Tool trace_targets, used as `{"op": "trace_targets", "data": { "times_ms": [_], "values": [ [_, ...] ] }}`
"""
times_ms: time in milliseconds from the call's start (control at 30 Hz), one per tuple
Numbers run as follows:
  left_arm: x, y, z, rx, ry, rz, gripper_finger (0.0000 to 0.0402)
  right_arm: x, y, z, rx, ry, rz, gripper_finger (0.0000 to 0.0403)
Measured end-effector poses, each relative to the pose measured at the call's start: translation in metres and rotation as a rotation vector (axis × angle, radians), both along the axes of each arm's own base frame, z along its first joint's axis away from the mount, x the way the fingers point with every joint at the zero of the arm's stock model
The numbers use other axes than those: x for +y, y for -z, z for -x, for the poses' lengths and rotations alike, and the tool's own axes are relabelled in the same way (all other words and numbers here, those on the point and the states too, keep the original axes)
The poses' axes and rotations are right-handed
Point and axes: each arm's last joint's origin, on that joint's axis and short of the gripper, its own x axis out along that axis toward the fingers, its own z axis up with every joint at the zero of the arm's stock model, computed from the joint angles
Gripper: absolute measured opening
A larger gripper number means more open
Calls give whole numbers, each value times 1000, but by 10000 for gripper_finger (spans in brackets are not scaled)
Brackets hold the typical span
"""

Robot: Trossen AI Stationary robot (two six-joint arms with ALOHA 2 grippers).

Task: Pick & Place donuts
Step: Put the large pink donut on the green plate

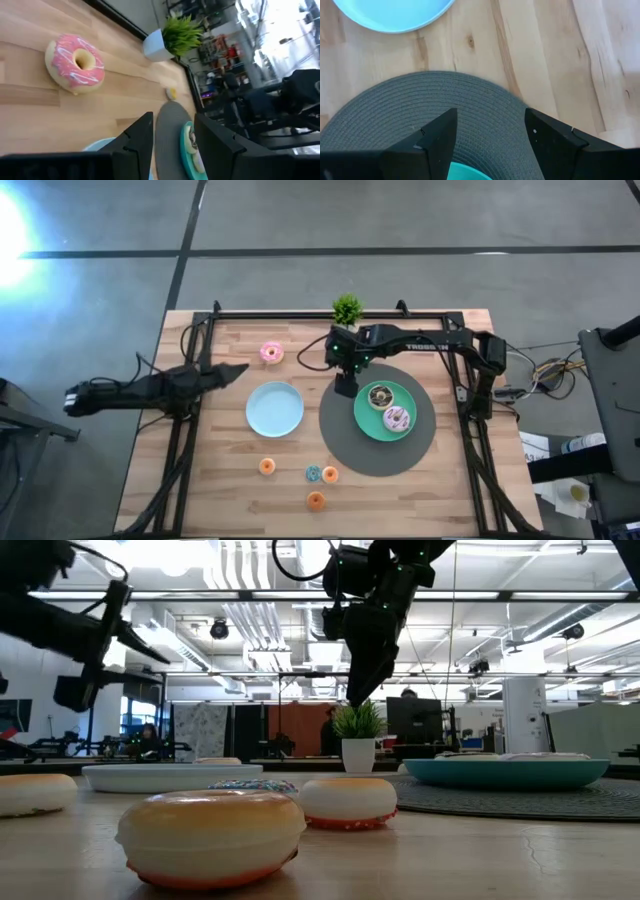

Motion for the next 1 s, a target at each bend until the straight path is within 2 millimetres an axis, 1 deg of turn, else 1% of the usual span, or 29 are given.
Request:
{"op": "trace_targets", "data": {
  "times_ms": [100,267,367,467,533,567,633,733,833,1000],
  "values": [
    [3,-12,-9,66,12,-23,117,0,0,0,0,-5,2,224],
    [12,-32,-31,279,12,-128,117,-2,0,0,1,2,3,224],
    [25,-34,-41,415,7,-120,117,-2,1,1,4,7,1,224],
    [46,-29,-47,474,89,-73,117,-2,1,1,6,7,0,224],
    [64,-23,-46,459,148,-11,117,-2,1,2,13,7,-2,224],
    [75,-24,-44,420,162,1,117,-2,1,2,19,7,-3,224],
    [96,-20,-35,397,160,54,117,-2,2,3,26,10,-6,224],
    [120,-15,-21,383,149,120,117,-1,2,4,40,10,-10,224],
    [137,-15,-16,372,188,124,117,-1,3,5,51,10,-12,224],
    [154,-9,-26,513,249,134,117,-1,5,6,55,9,-13,224]
  ]
}}
